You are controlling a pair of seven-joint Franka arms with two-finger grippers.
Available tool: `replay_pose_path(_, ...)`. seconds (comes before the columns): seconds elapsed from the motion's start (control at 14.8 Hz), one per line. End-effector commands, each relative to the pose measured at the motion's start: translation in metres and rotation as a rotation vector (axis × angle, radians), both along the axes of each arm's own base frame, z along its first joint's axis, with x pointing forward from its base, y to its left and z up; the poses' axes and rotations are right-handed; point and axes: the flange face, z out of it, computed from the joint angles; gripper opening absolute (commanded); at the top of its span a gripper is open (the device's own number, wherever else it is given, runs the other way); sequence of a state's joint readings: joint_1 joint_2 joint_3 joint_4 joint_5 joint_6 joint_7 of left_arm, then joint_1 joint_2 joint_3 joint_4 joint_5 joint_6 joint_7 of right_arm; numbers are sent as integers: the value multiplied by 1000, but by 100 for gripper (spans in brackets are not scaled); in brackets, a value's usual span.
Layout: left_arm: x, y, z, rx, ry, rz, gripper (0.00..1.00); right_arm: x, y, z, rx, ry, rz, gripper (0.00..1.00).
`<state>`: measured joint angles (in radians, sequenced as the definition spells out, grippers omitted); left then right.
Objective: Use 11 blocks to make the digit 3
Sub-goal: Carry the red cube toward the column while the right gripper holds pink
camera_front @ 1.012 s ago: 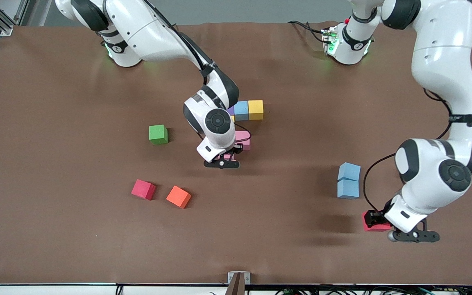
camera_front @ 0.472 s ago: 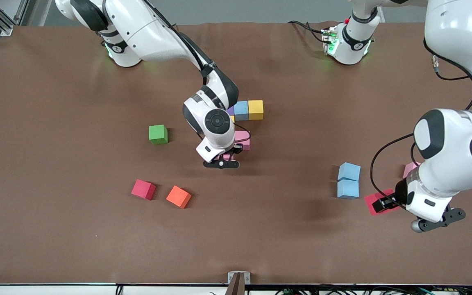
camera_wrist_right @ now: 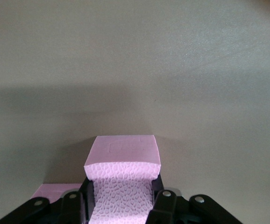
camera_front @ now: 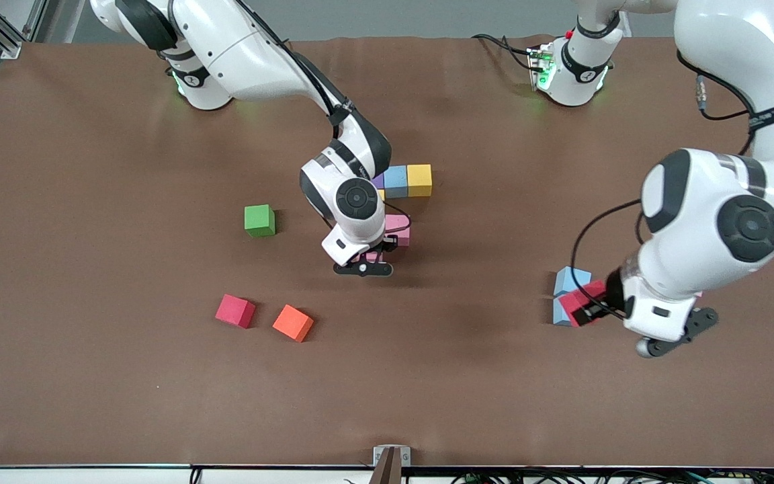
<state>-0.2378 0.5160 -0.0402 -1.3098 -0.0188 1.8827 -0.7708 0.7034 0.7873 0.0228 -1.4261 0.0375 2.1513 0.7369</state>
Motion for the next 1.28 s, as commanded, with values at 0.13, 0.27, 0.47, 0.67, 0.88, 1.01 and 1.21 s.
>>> replay_pose_path(0.13, -46, -73, -23, 92, 59, 271, 5, -15, -3, -6, -12, 17, 14, 0)
replay_pose_path(0.27, -60, -92, -27, 87, 76, 319, 6, -16, -1, -5, -8, 12, 17, 0)
replay_pose_path(0.47, -75, -102, -35, 76, 86, 438, 6, -18, 2, -7, -4, 10, 20, 0)
replay_pose_path(0.67, -85, -114, -48, 67, 89, 549, 6, -20, 4, -7, -3, 10, 22, 0)
replay_pose_path(0.88, -95, -126, -60, 57, 98, 662, 6, -20, 4, -7, -4, 11, 23, 0)
replay_pose_path(1.01, -98, -129, -65, 60, 101, 736, 6, -19, 3, -7, -5, 11, 23, 1)
replay_pose_path(1.21, -108, -138, -76, 75, 121, 792, 6, -19, 2, -8, -7, 13, 25, 2)
